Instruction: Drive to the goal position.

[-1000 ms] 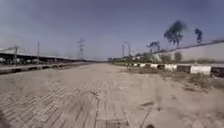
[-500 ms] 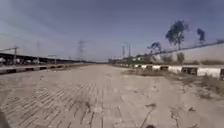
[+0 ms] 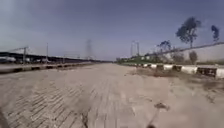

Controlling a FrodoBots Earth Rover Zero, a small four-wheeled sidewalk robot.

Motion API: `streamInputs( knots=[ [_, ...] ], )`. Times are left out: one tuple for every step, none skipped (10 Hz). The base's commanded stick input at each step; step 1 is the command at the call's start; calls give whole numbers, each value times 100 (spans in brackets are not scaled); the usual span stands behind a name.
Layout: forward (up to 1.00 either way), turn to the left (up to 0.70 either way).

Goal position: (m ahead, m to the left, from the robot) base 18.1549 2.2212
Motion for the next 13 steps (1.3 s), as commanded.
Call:
streamInputs(
  knots=[
    [100,0],
    [100,0],
    [100,0],
    [100,0],
    [100,0],
    [100,0],
    [100,0],
    [100,0],
    [100,0],
    [100,0],
    [100,0],
    [100,0],
    [100,0]
  ],
)
